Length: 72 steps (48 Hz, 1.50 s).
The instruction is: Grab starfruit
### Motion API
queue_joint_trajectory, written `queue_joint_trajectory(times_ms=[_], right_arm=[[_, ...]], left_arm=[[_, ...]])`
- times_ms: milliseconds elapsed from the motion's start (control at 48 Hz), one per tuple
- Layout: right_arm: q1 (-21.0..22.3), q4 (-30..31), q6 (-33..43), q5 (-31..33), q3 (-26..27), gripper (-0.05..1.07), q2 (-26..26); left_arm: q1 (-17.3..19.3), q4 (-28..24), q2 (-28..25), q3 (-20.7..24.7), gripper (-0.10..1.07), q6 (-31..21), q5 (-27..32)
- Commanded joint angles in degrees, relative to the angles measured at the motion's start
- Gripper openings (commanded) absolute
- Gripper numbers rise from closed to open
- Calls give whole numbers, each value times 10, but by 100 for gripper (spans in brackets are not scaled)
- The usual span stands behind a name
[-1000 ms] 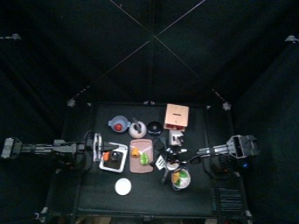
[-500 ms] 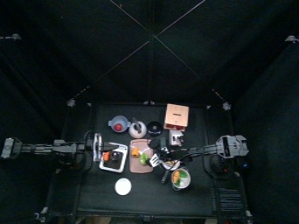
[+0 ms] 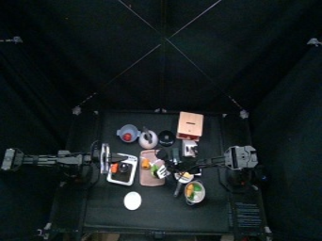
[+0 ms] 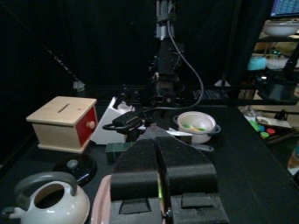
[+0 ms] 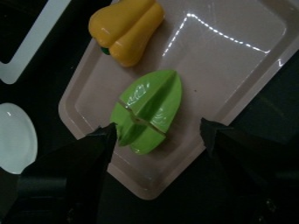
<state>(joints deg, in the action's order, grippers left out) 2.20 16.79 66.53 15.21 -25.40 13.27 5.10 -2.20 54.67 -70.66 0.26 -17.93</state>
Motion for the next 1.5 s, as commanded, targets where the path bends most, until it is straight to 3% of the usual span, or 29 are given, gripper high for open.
queue_joint_trajectory(times_ms=[0, 562, 1000, 1479], right_arm=[[3, -8, -2, -24, 14, 104, -8], [8, -12, -3, -36, 14, 101, 2], [7, -16, -2, -35, 14, 75, 2], [4, -3, -3, -33, 7, 74, -44]], left_arm=[[2, -1, -1, 8, 1, 1, -5], [2, -1, -1, 8, 1, 1, -5], [2, -2, -1, 8, 1, 1, -5], [2, -1, -1, 8, 1, 1, -5]])
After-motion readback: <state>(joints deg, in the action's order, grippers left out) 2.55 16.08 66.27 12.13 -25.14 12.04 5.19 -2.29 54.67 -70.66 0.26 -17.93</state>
